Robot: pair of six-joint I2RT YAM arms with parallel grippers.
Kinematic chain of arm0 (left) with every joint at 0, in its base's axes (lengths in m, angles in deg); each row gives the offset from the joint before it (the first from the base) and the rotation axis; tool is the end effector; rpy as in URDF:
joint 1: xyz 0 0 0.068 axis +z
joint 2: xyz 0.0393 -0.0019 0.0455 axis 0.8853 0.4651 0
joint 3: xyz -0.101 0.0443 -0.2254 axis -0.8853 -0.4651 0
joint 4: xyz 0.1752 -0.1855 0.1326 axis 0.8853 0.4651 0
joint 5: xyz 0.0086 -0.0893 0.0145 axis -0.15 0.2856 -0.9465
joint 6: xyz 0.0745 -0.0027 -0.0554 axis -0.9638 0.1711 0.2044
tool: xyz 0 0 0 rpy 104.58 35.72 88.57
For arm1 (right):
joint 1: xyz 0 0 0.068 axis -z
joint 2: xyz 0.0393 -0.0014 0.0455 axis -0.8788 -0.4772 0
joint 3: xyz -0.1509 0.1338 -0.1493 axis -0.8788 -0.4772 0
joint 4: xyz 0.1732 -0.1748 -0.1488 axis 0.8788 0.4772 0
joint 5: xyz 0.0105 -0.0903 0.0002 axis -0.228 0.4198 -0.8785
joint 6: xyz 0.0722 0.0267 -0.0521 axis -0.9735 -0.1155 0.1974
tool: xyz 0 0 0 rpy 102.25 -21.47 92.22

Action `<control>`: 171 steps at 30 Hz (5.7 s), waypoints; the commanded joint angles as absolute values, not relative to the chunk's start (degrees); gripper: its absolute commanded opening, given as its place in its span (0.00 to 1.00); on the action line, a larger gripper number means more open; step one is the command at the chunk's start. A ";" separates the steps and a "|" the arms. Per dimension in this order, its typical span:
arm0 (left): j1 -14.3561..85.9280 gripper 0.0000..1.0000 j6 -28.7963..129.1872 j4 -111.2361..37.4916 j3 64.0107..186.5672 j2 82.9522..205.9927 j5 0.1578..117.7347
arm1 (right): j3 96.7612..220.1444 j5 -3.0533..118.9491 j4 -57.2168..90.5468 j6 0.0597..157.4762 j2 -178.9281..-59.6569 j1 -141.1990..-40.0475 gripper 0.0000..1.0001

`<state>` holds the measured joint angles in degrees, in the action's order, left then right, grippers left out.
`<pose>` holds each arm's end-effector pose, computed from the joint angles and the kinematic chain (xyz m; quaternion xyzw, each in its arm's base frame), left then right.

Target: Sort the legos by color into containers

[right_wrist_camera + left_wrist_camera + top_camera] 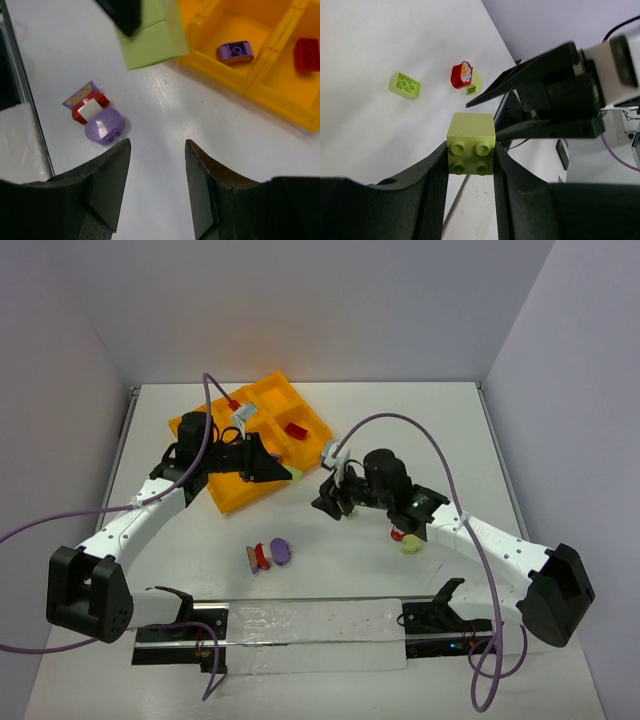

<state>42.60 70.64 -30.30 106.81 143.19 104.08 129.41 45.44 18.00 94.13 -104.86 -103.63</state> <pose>0.3001 -0.1786 0.2545 0.1594 0.7747 -0.5504 0.2674 0.2346 0.2512 0.2407 -0.4377 0.6957 0.2979 0.4853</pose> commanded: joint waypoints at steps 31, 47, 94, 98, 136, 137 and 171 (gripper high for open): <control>42.86 0.00 70.08 -31.95 108.75 142.44 107.46 | 138.27 56.45 2.62 105.09 -114.41 -113.08 0.41; 42.95 0.00 68.95 -29.62 109.66 140.68 104.61 | 135.19 58.60 0.59 103.10 -112.66 -113.09 0.00; 48.93 0.00 72.27 -14.98 109.64 142.09 42.17 | 118.67 66.42 4.29 69.34 -99.64 -103.60 0.00; 48.52 0.00 72.87 -16.93 109.78 144.86 40.83 | 120.53 62.24 5.62 66.99 -101.73 -102.63 0.00; 41.53 0.67 75.70 -5.33 120.26 152.00 35.96 | 122.37 67.60 11.58 72.57 -99.03 -102.63 0.00; 41.28 0.66 75.61 -5.42 120.18 151.01 36.94 | 122.38 67.24 11.50 72.67 -98.95 -102.63 0.00; 44.35 0.83 77.03 -8.81 113.87 139.46 63.89 | 146.80 61.47 26.59 71.18 -135.10 -104.39 0.00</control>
<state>44.07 77.05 -8.43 113.78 140.64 62.15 140.64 57.83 21.05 72.17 -129.59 -103.88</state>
